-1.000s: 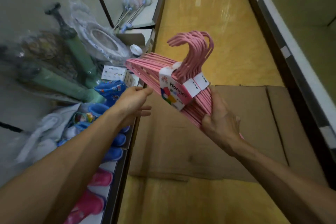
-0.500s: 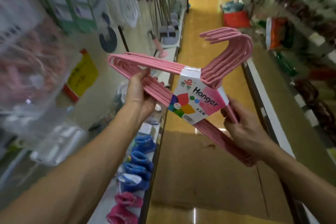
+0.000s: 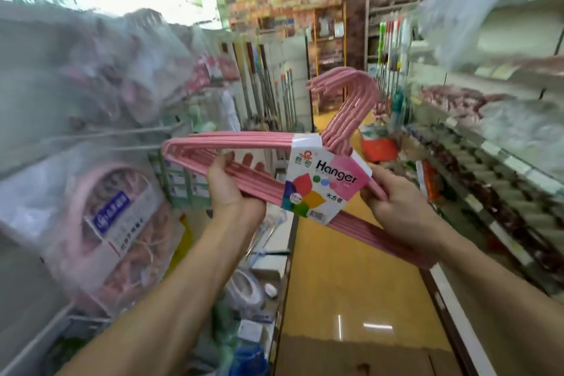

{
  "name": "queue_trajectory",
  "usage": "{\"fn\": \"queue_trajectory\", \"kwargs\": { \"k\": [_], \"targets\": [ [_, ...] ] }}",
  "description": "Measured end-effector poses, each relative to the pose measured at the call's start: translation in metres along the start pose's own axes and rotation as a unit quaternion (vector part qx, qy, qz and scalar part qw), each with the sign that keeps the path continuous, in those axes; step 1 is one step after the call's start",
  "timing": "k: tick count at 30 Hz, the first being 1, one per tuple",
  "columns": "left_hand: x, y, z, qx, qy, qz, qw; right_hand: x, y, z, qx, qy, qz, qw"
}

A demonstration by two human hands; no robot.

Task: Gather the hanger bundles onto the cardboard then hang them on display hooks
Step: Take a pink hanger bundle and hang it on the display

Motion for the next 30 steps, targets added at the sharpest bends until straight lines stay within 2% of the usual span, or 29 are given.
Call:
{"fn": "queue_trajectory", "kwargs": {
  "k": [8,16,25,30],
  "targets": [
    [-0.027,0.047,0.020,-0.023,0.012,0.039,0.999,0.032,-0.015,-0.042,0.039,0.010,-0.033,0.999],
    [-0.033,0.117,0.028,-0.115,0.041,0.055,0.991,0.036,-0.023,-0.069,0.122,-0.041,-0.085,0.988],
    [0.006,0.204,0.047,-0.213,0.076,0.112,0.968,-0.003,-0.006,-0.110,0.188,-0.130,-0.156,0.961],
    [0.027,0.268,0.066,-0.272,0.092,0.142,0.947,-0.020,0.012,-0.159,0.217,-0.184,-0.192,0.939]
  ]
}}
Point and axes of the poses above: each hand's wrist, its own y-axis away from the middle knuckle, its own x-axis out of the back of the hand, z = x × y, the point moved 7 cm from there along -y, towards the middle knuckle, and after that the axes turned 12 degrees about x, right-handed, at the moved point
